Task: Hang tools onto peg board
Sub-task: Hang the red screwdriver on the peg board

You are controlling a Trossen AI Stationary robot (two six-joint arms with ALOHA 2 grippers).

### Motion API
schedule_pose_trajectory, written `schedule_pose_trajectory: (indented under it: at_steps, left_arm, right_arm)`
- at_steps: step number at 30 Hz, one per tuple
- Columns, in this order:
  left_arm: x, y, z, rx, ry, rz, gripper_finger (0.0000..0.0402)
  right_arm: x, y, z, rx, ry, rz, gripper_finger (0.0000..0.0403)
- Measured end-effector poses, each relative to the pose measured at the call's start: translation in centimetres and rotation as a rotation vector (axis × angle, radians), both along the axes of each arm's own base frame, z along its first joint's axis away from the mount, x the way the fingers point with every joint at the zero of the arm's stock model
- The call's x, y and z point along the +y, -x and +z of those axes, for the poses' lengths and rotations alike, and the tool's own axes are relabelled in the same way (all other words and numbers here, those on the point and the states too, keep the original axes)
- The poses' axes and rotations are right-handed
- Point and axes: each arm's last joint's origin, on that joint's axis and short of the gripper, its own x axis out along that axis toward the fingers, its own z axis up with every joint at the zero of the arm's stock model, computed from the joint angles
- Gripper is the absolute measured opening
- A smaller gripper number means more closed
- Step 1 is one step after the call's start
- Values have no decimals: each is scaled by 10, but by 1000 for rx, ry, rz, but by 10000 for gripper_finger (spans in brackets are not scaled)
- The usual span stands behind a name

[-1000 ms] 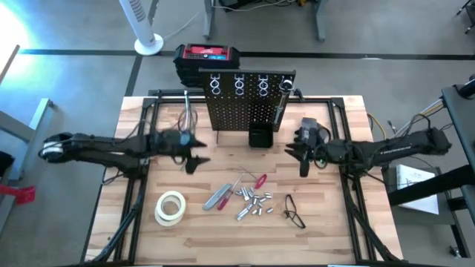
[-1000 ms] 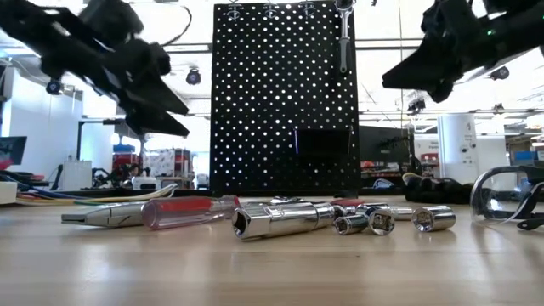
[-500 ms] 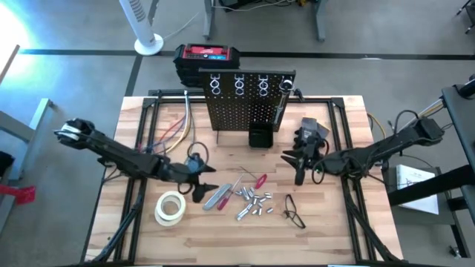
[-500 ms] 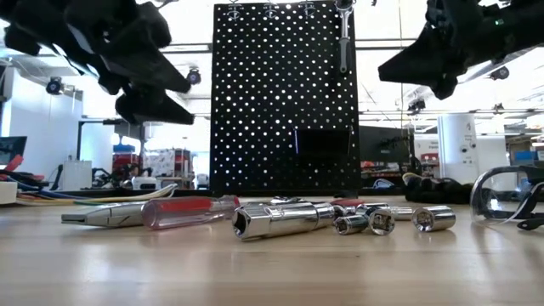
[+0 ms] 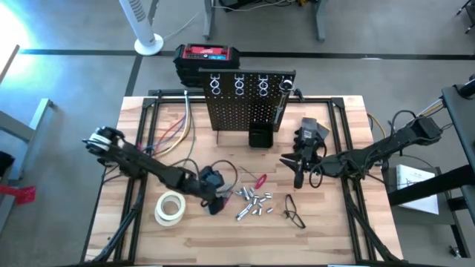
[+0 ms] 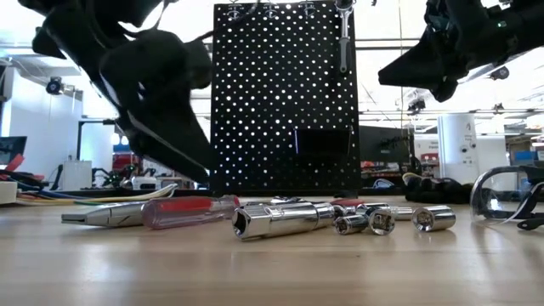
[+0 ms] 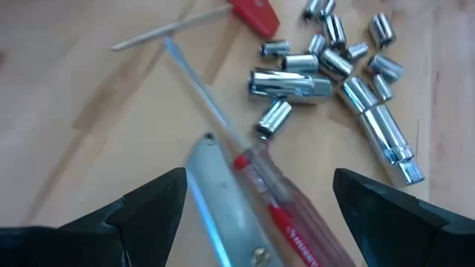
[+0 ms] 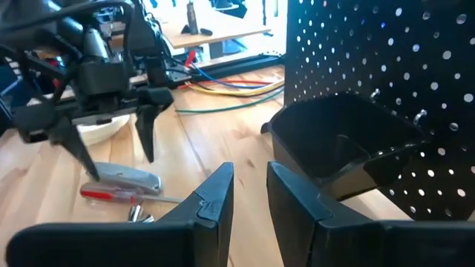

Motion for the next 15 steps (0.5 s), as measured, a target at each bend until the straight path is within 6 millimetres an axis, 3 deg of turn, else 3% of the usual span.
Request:
schedule_pose_trajectory:
  at_steps: [9,15]
  left_arm:
    - [2,-38,-1,5,-201,-106,318]
    - [22,-50,0,51,-154,-95,292]
  right_arm:
    - [1,0,0,-5,-23,12,55]
    - [4,0,-1,-7,-54,23,49]
